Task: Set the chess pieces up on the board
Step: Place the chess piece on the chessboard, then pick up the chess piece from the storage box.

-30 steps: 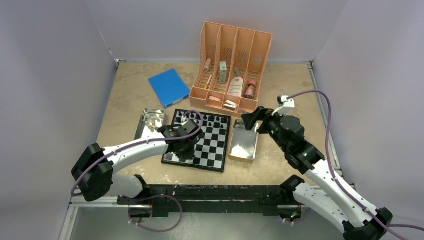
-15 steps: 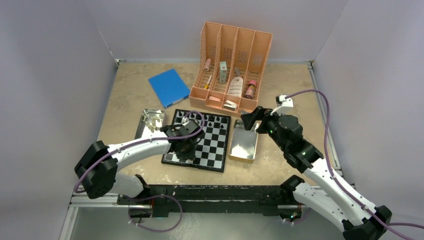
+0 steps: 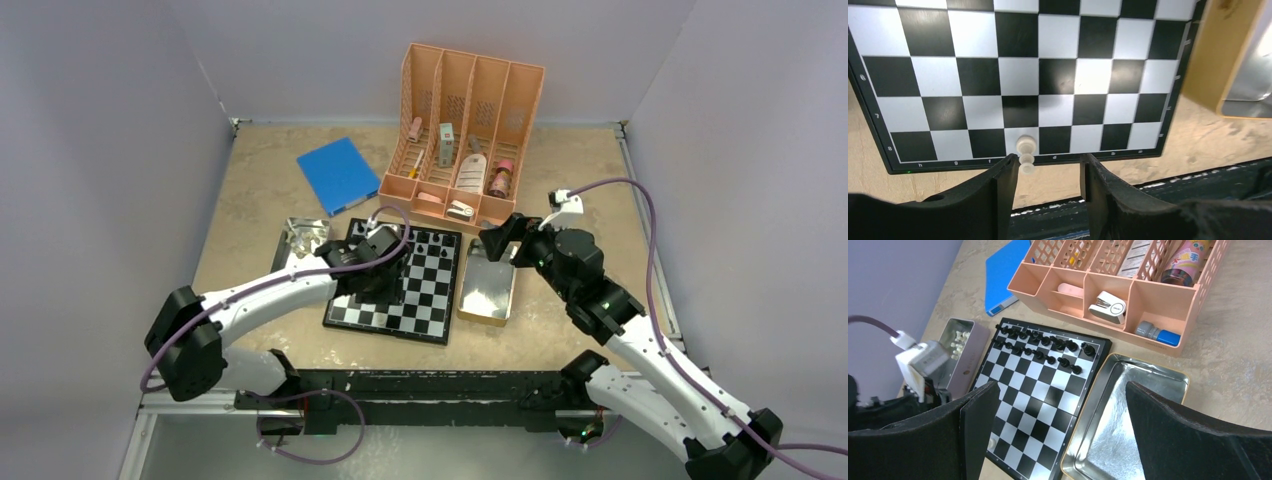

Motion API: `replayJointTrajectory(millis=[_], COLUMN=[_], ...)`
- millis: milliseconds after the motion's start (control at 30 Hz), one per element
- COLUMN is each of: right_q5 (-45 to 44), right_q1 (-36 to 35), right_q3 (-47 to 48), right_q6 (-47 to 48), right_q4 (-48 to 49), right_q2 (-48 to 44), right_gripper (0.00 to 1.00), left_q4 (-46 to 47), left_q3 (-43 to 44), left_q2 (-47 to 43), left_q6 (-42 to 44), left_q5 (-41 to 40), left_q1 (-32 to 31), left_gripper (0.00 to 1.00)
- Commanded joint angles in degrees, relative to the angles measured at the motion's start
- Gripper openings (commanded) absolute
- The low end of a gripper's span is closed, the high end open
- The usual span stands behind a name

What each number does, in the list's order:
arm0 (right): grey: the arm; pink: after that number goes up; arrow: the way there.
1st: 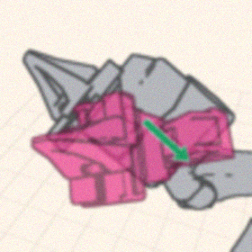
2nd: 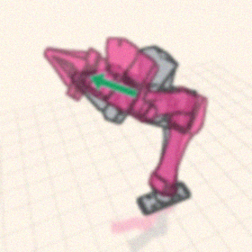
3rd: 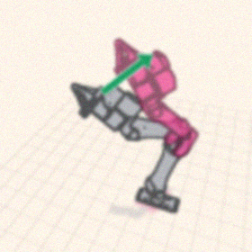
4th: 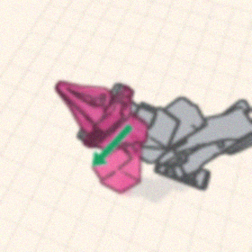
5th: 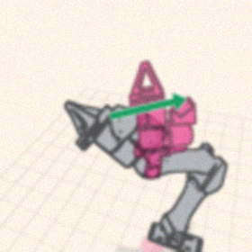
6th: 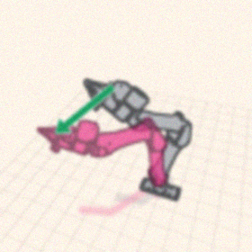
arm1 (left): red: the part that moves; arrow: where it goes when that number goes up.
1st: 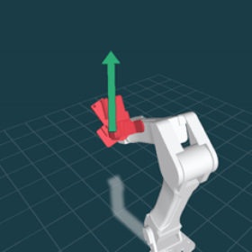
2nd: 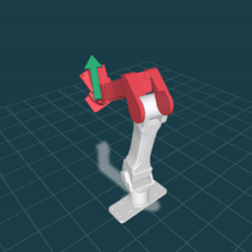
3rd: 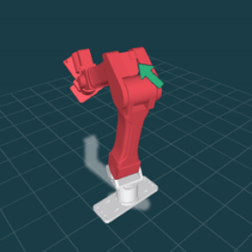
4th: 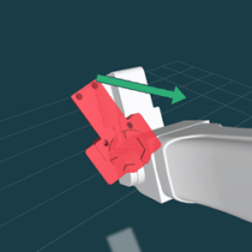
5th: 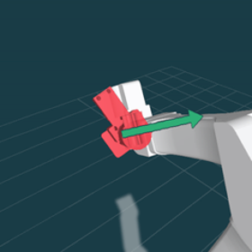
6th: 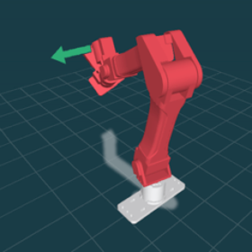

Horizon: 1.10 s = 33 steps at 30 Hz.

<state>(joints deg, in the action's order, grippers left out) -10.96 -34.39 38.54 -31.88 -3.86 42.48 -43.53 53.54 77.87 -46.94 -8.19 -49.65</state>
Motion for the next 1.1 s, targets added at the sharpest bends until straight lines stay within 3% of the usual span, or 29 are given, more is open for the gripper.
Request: replayJointTrajectory(millis=[0, 167, 333, 500, 767, 900, 1067], right_q5=[0.51, 0.52, 1.13, 2.04, 4.14, 4.62, 4.99], right_q1=[-0.15, -0.15, -0.15, -0.15, -0.15, -0.19, -0.15], right_q3=[1.63, 1.1, 1.29, 0.75, -0.46, -0.19, 1.04], right_q6=[0.83, 0.56, 0.73, 0.45, 0.2, 0.59, 1.62], right_q4=[2.78, 3.59, 5.25, 5.31, 6.61, 6.78, 4.74], right_q2=[-0.87, -1.26, -1.25, -1.62, -3.27, -3.38, -3.33], right_gripper=[0.99, 0.99, 0.99, 0.99, 0.98, 0.98, 0.98], left_q4=[-0.7, -4.04, -1.51, 0.2, 5.1, 5.72, 6.01], left_q3=[5.87, 12.72, 14.26, 14.1, 12.13, 13.62, 11.88], left_q2=[-4.0, -4.6, -6.94, -7.62, -3.41, 1.05, 3.53], left_q6=[2.72, 6.02, 11.89, 15.32, 18.0, 18.46, 19.32], left_q5=[-3.75, -7.39, -1.5, -1.94, 9.74, 8.28, 12.01], left_q1=[-0.11, 2.84, 14.04, 22.85, 39.93, 44.62, 49.47], left_gripper=[0.48, 0.48, 0.46, 0.42, 0.37, 0.34, 0.29])
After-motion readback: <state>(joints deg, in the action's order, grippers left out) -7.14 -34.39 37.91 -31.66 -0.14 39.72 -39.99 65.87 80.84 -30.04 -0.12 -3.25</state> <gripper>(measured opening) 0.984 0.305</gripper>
